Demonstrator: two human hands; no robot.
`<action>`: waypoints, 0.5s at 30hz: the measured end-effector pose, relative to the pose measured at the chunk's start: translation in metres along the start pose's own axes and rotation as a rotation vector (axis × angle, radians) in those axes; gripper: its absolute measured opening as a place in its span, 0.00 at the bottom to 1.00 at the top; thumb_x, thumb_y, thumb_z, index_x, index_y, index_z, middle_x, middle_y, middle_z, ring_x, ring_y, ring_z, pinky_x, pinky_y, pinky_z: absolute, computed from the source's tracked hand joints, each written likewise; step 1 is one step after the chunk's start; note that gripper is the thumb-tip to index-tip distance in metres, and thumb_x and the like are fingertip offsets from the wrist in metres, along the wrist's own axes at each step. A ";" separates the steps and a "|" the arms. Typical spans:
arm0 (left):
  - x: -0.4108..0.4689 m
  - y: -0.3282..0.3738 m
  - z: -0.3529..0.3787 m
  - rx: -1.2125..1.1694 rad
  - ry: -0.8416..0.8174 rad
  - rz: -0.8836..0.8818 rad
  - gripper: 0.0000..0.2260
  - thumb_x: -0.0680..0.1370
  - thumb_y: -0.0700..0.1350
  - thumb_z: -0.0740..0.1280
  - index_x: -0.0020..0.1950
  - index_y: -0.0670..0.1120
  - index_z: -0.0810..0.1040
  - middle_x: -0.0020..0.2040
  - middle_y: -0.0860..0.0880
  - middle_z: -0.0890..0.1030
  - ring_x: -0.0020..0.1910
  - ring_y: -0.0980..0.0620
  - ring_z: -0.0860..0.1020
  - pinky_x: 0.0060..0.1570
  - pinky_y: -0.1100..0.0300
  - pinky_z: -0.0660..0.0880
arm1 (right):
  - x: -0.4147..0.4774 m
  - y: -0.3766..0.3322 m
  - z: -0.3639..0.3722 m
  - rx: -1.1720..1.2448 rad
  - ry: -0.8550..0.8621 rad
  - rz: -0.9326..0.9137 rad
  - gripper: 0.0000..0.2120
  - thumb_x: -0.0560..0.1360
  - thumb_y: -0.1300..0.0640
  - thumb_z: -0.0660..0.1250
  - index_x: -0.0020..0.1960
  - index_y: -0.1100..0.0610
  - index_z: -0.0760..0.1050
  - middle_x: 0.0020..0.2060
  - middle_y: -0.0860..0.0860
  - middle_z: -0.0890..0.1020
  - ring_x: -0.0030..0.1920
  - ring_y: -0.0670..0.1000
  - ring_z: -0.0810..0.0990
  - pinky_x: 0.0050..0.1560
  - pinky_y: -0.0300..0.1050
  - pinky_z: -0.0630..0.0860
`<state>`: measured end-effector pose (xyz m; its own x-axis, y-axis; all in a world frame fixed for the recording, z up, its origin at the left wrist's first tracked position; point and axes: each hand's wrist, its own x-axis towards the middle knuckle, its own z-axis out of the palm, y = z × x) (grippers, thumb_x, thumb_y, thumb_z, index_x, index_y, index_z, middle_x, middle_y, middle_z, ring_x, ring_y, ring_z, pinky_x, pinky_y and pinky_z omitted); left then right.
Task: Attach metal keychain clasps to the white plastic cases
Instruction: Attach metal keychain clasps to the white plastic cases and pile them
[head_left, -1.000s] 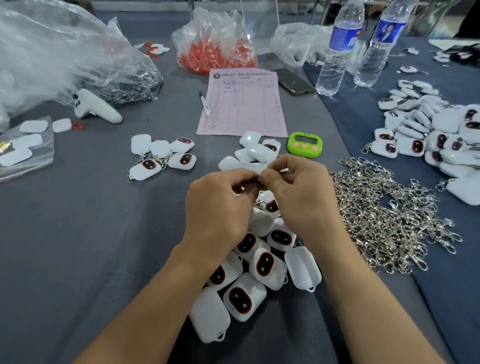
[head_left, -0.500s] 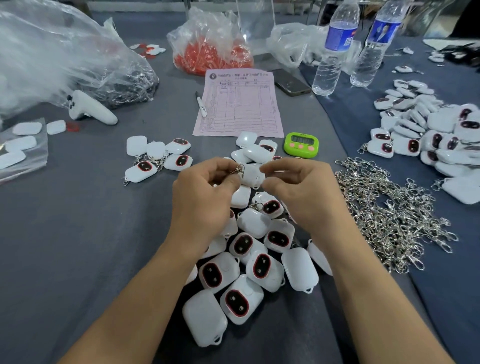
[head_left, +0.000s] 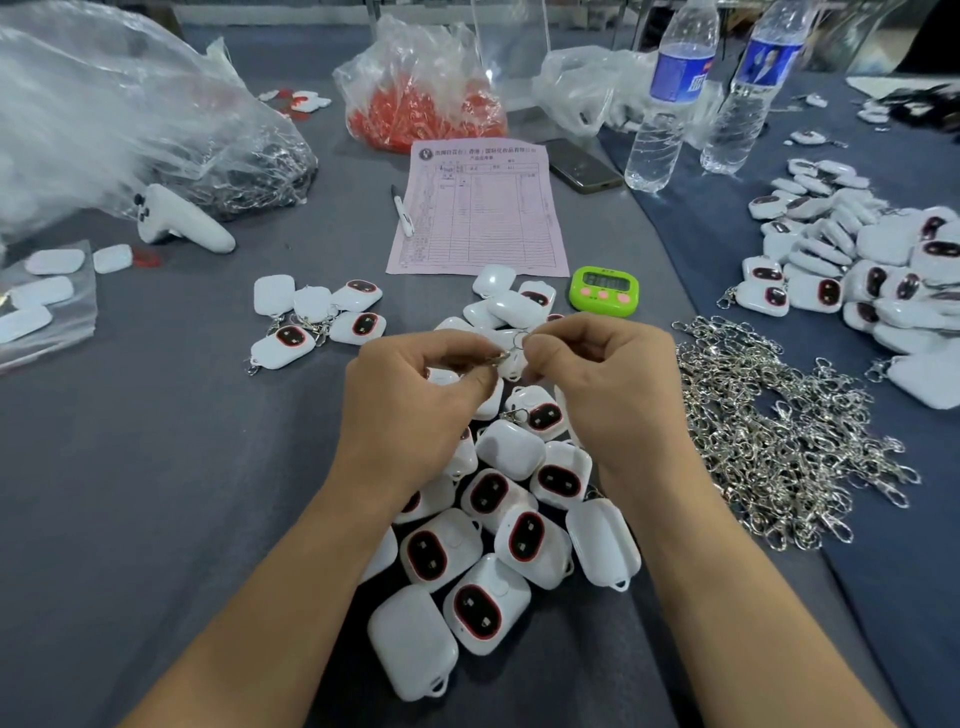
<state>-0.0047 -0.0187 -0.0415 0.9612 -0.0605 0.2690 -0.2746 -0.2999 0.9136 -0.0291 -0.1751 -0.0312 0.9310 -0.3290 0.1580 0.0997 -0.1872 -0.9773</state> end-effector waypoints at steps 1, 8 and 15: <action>-0.001 0.002 0.000 0.040 -0.008 0.034 0.07 0.71 0.49 0.76 0.47 0.59 0.87 0.43 0.64 0.85 0.45 0.65 0.83 0.41 0.76 0.73 | 0.000 -0.001 -0.001 0.004 0.004 -0.005 0.08 0.73 0.59 0.73 0.39 0.47 0.85 0.31 0.51 0.85 0.34 0.51 0.84 0.38 0.53 0.82; -0.001 0.006 0.000 0.030 -0.005 0.065 0.06 0.73 0.44 0.76 0.43 0.57 0.87 0.39 0.62 0.85 0.39 0.63 0.83 0.39 0.67 0.78 | -0.005 0.000 0.000 -0.167 -0.041 -0.063 0.06 0.73 0.59 0.74 0.38 0.51 0.84 0.31 0.47 0.85 0.34 0.52 0.84 0.39 0.56 0.83; -0.001 0.003 -0.002 0.314 0.002 0.204 0.04 0.70 0.48 0.73 0.42 0.58 0.84 0.39 0.63 0.82 0.45 0.62 0.78 0.43 0.72 0.71 | -0.010 -0.002 0.005 -0.398 -0.011 -0.192 0.05 0.69 0.59 0.76 0.38 0.50 0.84 0.32 0.40 0.82 0.33 0.44 0.81 0.33 0.38 0.75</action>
<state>-0.0063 -0.0179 -0.0386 0.8872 -0.1472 0.4372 -0.4393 -0.5594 0.7030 -0.0368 -0.1663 -0.0320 0.9129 -0.2437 0.3276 0.1303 -0.5865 -0.7994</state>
